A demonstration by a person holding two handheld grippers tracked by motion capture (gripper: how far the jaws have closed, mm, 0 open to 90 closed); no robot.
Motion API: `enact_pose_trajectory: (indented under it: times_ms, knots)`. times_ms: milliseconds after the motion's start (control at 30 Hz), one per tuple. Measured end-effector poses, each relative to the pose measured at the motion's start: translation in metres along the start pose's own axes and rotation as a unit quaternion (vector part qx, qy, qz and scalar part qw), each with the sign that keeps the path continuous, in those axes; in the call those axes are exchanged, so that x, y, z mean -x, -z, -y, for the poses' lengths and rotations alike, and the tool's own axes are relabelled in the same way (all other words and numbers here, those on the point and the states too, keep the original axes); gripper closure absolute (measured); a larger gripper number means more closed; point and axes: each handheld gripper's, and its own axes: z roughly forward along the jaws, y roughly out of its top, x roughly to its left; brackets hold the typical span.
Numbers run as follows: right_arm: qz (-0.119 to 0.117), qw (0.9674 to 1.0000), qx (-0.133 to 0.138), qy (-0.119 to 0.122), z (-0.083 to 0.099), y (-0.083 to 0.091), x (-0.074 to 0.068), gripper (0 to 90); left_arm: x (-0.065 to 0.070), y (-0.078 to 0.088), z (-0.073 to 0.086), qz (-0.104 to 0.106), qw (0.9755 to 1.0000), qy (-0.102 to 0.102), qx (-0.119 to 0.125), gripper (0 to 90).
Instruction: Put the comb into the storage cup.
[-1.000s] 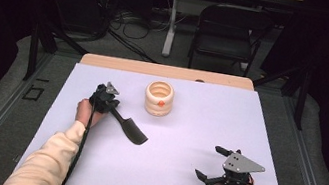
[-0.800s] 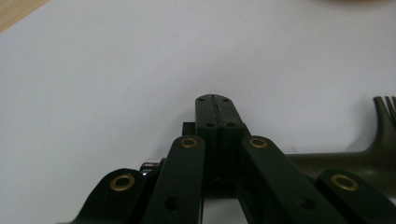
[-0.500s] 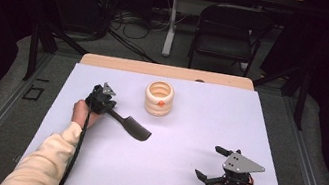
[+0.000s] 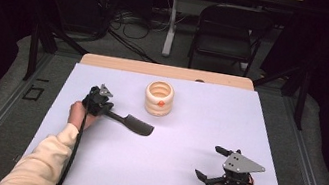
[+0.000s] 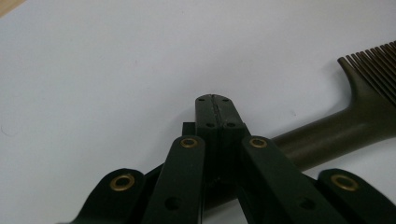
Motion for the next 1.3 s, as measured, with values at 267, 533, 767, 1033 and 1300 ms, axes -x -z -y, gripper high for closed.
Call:
enact_pose_trajectory:
  times_ms: [267,533,767,1033,1300]
  knots:
    - [0.000,1.0000,0.001,0.000,0.000,0.000,0.000,0.0,0.002,0.003,0.004,0.004,1.0000,-0.004,-0.006,90.0]
    - [-0.001,1.0000,-0.001,-0.001,0.000,0.000,0.000,0.0,0.005,0.006,0.007,0.005,0.9999,-0.006,-0.010,90.0]
    - [-0.001,1.0000,0.000,0.001,0.000,0.000,0.000,0.0,0.005,0.010,0.008,0.007,0.9999,-0.007,-0.012,89.9]
    - [-0.001,1.0000,0.001,-0.001,0.000,-0.001,0.000,0.0,0.003,0.012,0.010,0.009,0.9999,-0.002,-0.008,89.0]
    - [-0.002,1.0000,0.001,-0.003,0.000,0.000,0.000,0.0,0.000,0.027,0.001,0.001,0.9995,-0.013,0.030,62.5]
